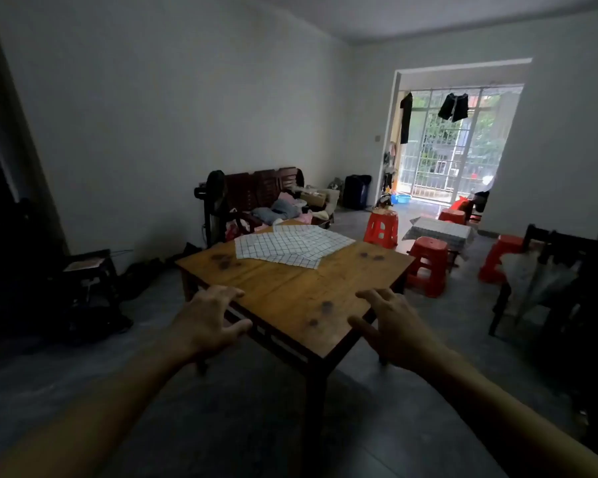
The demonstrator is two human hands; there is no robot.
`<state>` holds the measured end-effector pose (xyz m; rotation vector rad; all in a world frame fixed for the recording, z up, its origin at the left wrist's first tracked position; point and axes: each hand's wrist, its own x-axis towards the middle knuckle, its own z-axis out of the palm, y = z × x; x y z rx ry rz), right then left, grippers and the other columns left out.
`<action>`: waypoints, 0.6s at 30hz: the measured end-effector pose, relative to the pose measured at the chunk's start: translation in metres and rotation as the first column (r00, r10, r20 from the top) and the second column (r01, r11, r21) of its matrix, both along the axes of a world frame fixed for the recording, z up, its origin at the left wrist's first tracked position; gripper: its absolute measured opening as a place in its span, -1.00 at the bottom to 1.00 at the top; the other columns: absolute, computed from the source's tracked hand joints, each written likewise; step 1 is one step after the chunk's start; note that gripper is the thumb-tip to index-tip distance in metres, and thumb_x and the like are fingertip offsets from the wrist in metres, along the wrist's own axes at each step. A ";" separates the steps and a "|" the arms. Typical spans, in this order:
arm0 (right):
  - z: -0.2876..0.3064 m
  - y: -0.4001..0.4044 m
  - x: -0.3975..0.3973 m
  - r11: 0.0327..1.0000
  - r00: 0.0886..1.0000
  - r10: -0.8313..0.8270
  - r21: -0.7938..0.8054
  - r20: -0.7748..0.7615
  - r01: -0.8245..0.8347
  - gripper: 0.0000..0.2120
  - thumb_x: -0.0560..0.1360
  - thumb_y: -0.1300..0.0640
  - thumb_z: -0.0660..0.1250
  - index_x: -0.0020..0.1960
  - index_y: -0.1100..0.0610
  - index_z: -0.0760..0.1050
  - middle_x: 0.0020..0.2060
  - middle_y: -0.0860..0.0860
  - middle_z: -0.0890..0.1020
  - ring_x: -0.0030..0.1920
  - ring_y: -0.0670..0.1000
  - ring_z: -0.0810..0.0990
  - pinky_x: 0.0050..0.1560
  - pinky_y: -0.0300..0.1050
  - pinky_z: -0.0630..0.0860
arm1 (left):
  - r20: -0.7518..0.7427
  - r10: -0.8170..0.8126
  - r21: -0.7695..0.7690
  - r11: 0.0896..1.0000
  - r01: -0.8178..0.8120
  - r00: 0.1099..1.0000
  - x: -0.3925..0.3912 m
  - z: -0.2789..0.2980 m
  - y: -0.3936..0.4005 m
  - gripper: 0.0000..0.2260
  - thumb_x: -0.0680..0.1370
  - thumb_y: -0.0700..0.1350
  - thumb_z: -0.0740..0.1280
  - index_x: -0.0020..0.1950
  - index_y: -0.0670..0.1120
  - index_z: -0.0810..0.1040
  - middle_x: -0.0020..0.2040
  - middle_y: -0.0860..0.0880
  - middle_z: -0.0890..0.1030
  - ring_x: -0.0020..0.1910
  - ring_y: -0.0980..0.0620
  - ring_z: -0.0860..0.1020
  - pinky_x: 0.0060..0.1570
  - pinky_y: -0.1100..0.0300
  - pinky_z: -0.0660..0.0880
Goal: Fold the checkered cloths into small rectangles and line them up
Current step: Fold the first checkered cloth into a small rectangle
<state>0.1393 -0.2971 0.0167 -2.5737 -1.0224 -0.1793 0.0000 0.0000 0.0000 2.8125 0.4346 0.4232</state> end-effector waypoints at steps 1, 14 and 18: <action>-0.002 0.009 0.014 1.000 1.000 0.008 0.020 -0.008 -0.007 -0.44 0.54 -0.23 0.21 0.46 -0.03 0.26 0.45 0.02 0.31 0.41 0.07 0.30 0.32 0.10 0.40 | 0.010 -0.005 -0.009 1.000 0.005 1.000 0.014 0.000 0.007 -0.41 0.45 0.25 0.38 0.43 0.11 0.35 0.41 0.03 0.40 0.35 0.02 0.37 0.27 -0.03 0.44; -0.019 0.147 0.167 0.992 0.988 0.125 0.021 -0.089 -0.123 -0.45 0.55 -0.23 0.19 0.46 -0.03 0.26 0.44 0.00 0.31 0.40 0.03 0.30 0.33 0.02 0.39 | 0.038 0.163 -0.093 0.983 -0.159 0.986 0.118 0.006 0.122 -0.45 0.48 0.18 0.40 0.41 0.04 0.39 0.38 0.01 0.42 0.32 0.02 0.40 0.25 0.09 0.41; -0.032 0.209 0.189 0.989 0.987 0.139 -0.044 -0.083 -0.143 -0.45 0.55 -0.26 0.17 0.46 -0.06 0.24 0.44 -0.01 0.30 0.43 0.04 0.26 0.36 0.03 0.36 | 0.042 0.188 -0.132 0.975 -0.181 0.981 0.135 -0.014 0.177 -0.46 0.49 0.17 0.39 0.42 0.04 0.38 0.39 0.02 0.41 0.32 0.04 0.39 0.24 0.10 0.42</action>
